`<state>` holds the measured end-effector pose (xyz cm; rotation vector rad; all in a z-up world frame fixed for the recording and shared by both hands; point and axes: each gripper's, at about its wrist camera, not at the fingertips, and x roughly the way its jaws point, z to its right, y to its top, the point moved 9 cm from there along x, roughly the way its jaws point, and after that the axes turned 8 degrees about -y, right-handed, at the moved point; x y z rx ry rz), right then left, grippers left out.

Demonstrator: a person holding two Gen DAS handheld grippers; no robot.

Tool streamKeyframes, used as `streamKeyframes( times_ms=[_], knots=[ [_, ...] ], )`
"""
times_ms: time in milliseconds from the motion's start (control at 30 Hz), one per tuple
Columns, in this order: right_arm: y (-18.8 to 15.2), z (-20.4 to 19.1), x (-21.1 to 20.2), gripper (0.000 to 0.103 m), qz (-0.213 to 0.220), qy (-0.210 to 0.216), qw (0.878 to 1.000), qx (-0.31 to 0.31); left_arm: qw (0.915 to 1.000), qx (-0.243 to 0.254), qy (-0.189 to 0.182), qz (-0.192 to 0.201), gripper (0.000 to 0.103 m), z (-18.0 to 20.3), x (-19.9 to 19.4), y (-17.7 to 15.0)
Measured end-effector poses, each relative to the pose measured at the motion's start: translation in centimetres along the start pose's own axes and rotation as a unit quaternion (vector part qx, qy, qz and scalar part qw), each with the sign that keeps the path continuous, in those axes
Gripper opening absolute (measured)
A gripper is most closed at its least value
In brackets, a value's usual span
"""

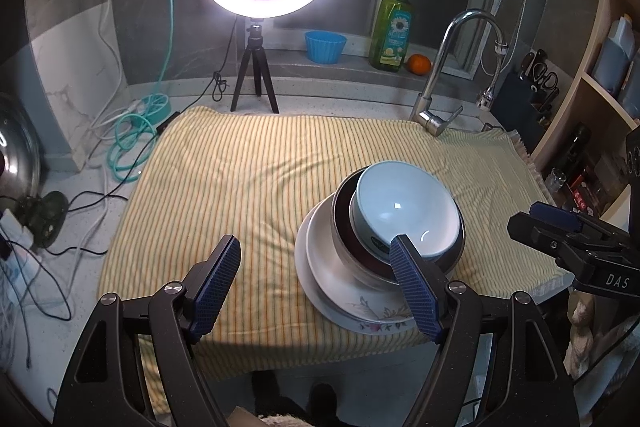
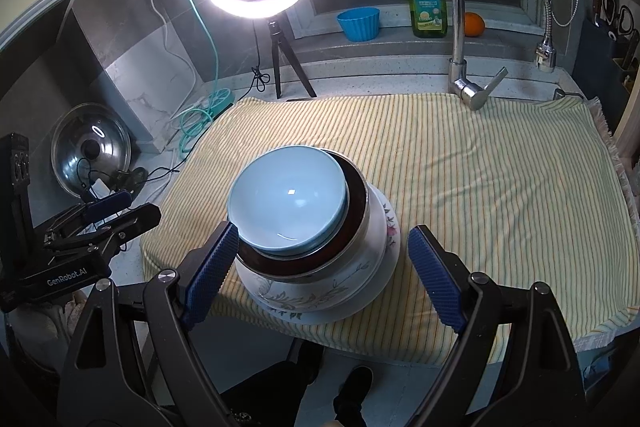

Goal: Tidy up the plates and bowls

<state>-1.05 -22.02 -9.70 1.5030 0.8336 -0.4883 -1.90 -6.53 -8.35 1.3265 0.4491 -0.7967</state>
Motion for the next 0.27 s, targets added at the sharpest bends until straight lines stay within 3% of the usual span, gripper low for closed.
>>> streamKeyframes(
  times_ms=[267],
  knots=[
    [0.08, 0.35, 0.62, 0.089, -0.003, -0.003, 1.0, 0.003, 1.0, 0.001, -0.002, -0.005, 0.077, -0.05, 0.59, 0.13]
  ],
)
